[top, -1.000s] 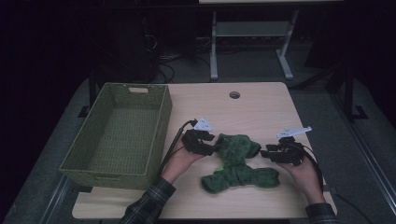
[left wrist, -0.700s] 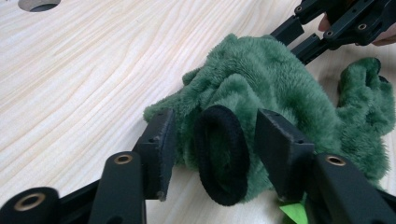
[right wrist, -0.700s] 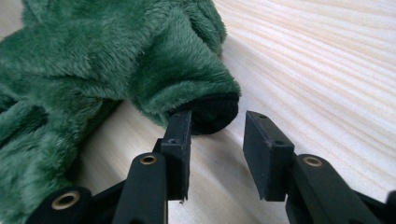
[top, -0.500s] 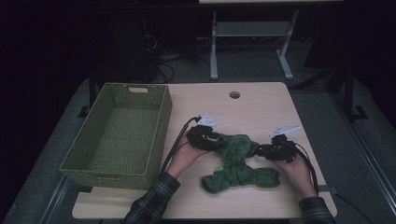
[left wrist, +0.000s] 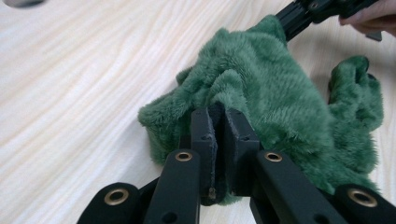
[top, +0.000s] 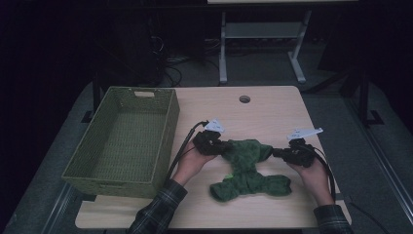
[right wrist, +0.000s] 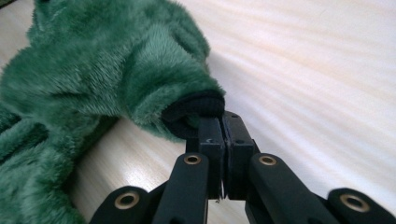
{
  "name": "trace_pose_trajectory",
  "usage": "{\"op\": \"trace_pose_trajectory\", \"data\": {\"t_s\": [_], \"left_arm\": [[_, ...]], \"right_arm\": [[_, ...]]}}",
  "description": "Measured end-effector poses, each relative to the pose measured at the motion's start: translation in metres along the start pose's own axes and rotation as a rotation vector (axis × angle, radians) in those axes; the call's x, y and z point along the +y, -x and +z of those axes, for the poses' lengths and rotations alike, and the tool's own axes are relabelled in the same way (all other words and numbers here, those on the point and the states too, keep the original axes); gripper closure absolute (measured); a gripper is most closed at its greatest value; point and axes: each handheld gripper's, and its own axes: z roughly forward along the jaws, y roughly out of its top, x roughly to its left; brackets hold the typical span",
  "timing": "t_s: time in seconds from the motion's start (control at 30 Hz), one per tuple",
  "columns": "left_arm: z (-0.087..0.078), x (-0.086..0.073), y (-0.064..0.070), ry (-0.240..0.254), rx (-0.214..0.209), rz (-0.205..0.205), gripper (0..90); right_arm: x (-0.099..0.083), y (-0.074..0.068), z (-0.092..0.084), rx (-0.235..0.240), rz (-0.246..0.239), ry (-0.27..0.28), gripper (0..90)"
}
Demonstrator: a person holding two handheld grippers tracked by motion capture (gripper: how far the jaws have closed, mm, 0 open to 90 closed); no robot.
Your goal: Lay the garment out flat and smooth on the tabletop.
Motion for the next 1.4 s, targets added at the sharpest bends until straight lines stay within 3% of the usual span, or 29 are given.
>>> {"op": "trace_pose_trajectory", "data": {"t_s": [0.13, 0.23, 0.4, 0.63, 0.73, 0.87, 1.0, 1.1, 1.23, 1.37, 1.4], "left_arm": [[-0.019, -0.001, 0.002, 0.053, 0.052, -0.006, 83.3], [-0.027, -0.006, 0.003, 0.052, 0.097, -0.016, 83.4], [-0.023, -0.025, 0.005, -0.053, 0.132, -0.046, 83.7], [0.0, -0.052, 0.004, -0.195, 0.086, -0.092, 83.7], [0.003, -0.053, 0.005, -0.198, 0.082, -0.09, 83.2], [-0.001, -0.049, 0.007, -0.18, 0.104, -0.087, 69.4], [-0.017, -0.037, 0.01, -0.112, 0.111, -0.083, 59.3], [-0.027, -0.024, 0.008, -0.064, 0.122, -0.072, 58.9], [-0.029, -0.008, -0.001, -0.038, 0.144, -0.07, 60.0], [-0.019, 0.006, -0.015, -0.034, 0.151, -0.084, 60.7], [-0.012, 0.009, -0.019, -0.033, 0.151, -0.104, 60.7]], "right_arm": [[0.011, -0.001, -0.017, -0.018, -0.02, 0.039, 88.7], [0.021, -0.004, -0.023, -0.029, -0.046, 0.055, 89.0], [0.028, -0.012, -0.01, -0.029, -0.085, 0.01, 89.1], [0.019, -0.017, 0.02, 0.015, -0.077, -0.087, 89.1], [0.016, -0.018, 0.027, 0.024, -0.078, -0.123, 89.1], [0.014, -0.021, 0.031, 0.035, -0.082, -0.142, 87.2], [0.021, -0.024, 0.013, 0.021, -0.092, -0.094, 76.4], [0.027, -0.024, 0.0, 0.027, -0.083, -0.055, 69.6], [0.045, -0.022, -0.016, 0.013, -0.083, 0.014, 66.7], [0.067, -0.019, -0.011, 0.011, -0.076, 0.049, 65.9], [0.071, -0.018, -0.008, 0.009, -0.079, 0.048, 65.8]]}}
